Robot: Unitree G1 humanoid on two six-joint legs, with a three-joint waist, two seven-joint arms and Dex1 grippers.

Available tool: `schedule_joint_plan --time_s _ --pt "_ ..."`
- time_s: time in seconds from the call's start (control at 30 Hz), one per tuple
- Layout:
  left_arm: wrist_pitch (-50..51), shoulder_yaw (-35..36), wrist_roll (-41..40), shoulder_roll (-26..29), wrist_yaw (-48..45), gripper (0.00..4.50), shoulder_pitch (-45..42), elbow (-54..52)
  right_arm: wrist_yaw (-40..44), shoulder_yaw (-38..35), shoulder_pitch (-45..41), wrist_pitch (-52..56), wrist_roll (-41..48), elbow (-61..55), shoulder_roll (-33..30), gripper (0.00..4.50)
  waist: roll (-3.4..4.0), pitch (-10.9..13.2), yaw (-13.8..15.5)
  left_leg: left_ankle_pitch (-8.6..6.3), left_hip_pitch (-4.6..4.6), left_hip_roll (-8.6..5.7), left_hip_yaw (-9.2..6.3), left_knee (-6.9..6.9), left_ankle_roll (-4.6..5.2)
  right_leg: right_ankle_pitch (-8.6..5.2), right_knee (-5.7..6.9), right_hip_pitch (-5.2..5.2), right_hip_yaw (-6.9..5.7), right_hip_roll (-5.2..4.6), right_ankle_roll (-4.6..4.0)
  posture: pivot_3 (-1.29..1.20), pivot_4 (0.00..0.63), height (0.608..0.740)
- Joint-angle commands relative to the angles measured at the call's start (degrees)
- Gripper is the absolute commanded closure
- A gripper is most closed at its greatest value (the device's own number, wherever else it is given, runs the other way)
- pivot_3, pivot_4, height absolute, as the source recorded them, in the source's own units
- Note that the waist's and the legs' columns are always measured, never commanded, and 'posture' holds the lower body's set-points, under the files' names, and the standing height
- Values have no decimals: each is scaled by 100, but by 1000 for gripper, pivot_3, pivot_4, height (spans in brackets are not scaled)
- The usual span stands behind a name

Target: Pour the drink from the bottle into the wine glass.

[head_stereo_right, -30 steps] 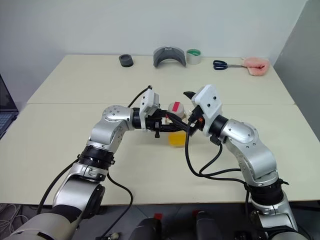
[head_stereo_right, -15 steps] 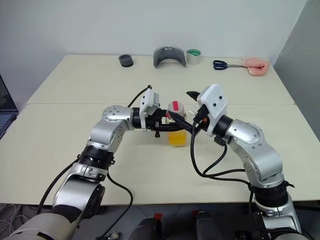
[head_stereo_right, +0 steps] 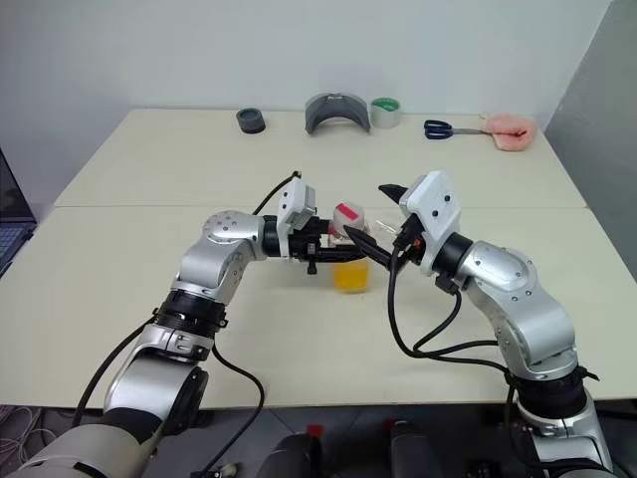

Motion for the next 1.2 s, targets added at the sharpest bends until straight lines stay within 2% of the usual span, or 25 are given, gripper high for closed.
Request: schedule_joint_plan --time_s 0.03,0.2,0.57,0.8,1.2 --pt "-135 101 -103 13 -66 2739 -90 -146 96 -229 -77 147 383 -436 -59 205 0 0 -1 0 0 0 0 0 0 0 0 0 0 0 0 0 150 740" --pt "-152 104 -91 1 -68 2739 -81 -135 52 -16 -176 192 386 -475 -39 205 0 0 -3 0 1 1 0 0 0 0 0 0 0 1 0 0 150 740" --pt "-150 98 -92 -7 -74 2739 -81 -138 -109 456 -382 -239 -387 0 107 205 0 0 -2 0 1 0 1 0 0 0 -1 0 0 0 0 0 150 740" --pt "-143 102 -96 -5 -65 2739 -69 -151 -155 376 -417 -285 -575 217 164 205 0 0 -2 0 1 0 0 0 0 0 0 0 0 0 0 0 150 740" --pt "-146 96 -105 -7 -54 2739 -71 -155 -203 114 -374 -57 -334 114 224 205 0 0 -2 0 1 0 0 0 0 0 0 0 0 0 0 0 150 740"
